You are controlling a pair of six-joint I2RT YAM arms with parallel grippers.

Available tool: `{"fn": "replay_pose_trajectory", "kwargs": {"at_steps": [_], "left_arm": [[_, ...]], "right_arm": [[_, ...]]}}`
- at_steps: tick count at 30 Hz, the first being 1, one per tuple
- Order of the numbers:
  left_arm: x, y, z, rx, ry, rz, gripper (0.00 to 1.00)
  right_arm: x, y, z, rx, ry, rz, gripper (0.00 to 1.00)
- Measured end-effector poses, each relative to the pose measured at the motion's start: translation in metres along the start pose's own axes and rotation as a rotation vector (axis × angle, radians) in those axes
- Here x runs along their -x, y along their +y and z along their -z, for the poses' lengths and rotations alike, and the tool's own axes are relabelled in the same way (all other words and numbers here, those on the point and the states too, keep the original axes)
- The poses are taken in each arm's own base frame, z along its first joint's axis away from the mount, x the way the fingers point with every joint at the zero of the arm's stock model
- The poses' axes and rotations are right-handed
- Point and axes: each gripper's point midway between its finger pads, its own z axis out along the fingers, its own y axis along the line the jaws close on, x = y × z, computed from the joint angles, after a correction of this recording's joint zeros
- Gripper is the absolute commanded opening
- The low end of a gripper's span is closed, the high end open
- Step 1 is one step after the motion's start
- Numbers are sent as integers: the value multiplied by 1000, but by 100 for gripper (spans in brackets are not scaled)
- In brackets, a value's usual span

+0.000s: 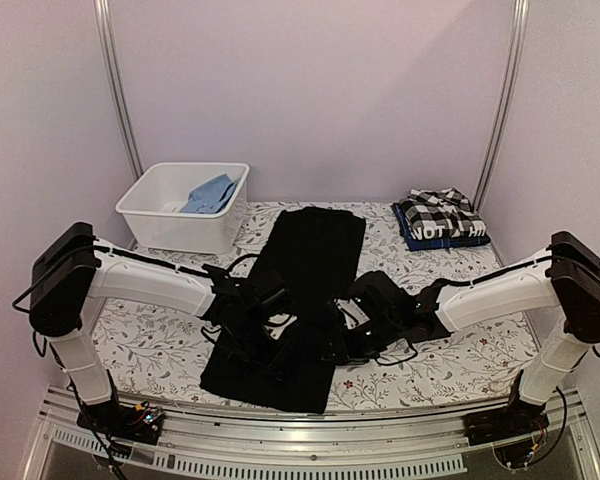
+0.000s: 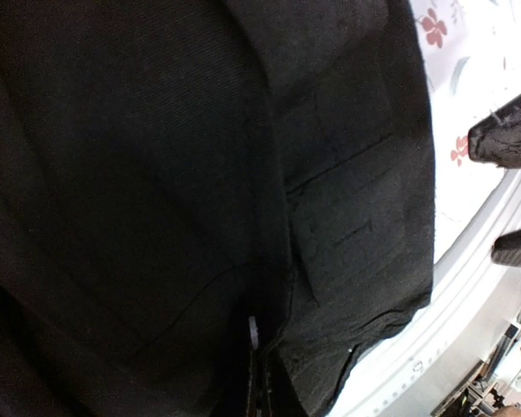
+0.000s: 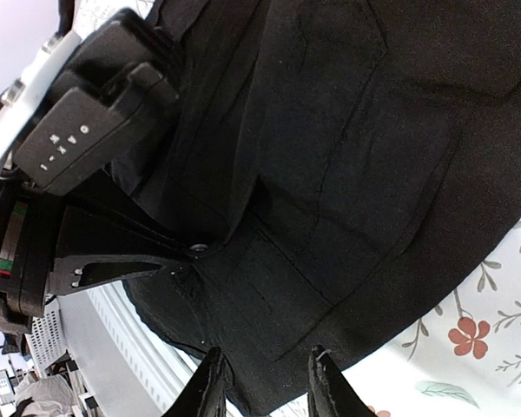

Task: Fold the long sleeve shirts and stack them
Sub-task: Adjust the sleeve of the rectangle-folded shirt.

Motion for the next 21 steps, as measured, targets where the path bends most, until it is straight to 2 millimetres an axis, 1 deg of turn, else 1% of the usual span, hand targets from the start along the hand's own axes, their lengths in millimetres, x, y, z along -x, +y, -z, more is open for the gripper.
{"fn": "replay_pose_trajectory", "kwargs": {"at_steps": [3, 6, 9, 14, 16, 19, 20, 21], "left_arm": [[-1, 2, -2, 4, 7, 4, 2], [-1, 0, 0, 1, 3, 3, 2], [0, -5, 8, -14, -9, 0, 2], [-2, -12, 21, -30, -24, -8, 4], [-3, -13, 22, -31, -20, -9, 11], [-6, -14, 21, -30, -10, -6, 33], [-7, -13, 21, -25, -8, 2, 38], [-7, -12, 21, -18, -7, 3, 40]], "right_arm": [[-3, -4, -3, -23, 5, 0, 30], [3, -10, 3, -51, -20, -5, 30], [21, -17, 18, -60, -70, -16, 30], [67, -34, 49, -79, -191, -39, 30], [87, -42, 61, -88, -238, -44, 30], [119, -51, 78, -99, -307, -46, 31], [134, -55, 85, -103, -334, -45, 31], [147, -58, 89, -105, -355, -44, 32]]}}
